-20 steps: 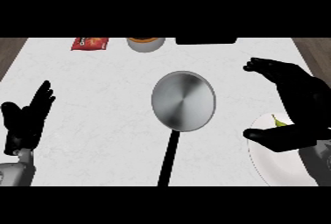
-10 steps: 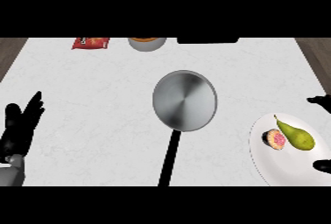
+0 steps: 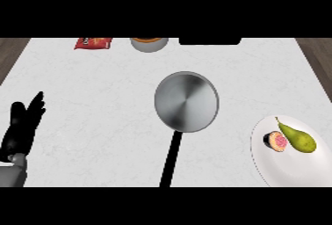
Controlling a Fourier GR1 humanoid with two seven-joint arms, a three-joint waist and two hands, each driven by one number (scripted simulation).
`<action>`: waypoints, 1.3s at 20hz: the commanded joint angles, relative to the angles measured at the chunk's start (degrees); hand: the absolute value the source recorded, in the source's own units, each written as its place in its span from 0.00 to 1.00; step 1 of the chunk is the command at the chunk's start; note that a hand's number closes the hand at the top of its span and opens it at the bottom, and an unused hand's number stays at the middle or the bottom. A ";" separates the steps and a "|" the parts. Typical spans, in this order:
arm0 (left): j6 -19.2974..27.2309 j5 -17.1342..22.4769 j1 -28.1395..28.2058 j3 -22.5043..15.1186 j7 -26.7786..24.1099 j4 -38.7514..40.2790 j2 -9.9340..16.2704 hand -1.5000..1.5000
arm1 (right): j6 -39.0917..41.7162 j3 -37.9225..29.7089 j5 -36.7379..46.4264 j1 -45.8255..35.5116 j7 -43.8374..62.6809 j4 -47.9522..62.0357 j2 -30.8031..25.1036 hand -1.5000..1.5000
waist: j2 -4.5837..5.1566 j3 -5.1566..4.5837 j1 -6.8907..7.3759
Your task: Pick the cupcake from the plate and place it in the pan
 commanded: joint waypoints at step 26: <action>-3.69 -2.94 -1.77 3.78 -1.77 3.57 -2.19 0.50 | -13.61 9.52 51.40 6.07 8.26 -10.58 4.26 0.00 | -0.07 -0.09 0.09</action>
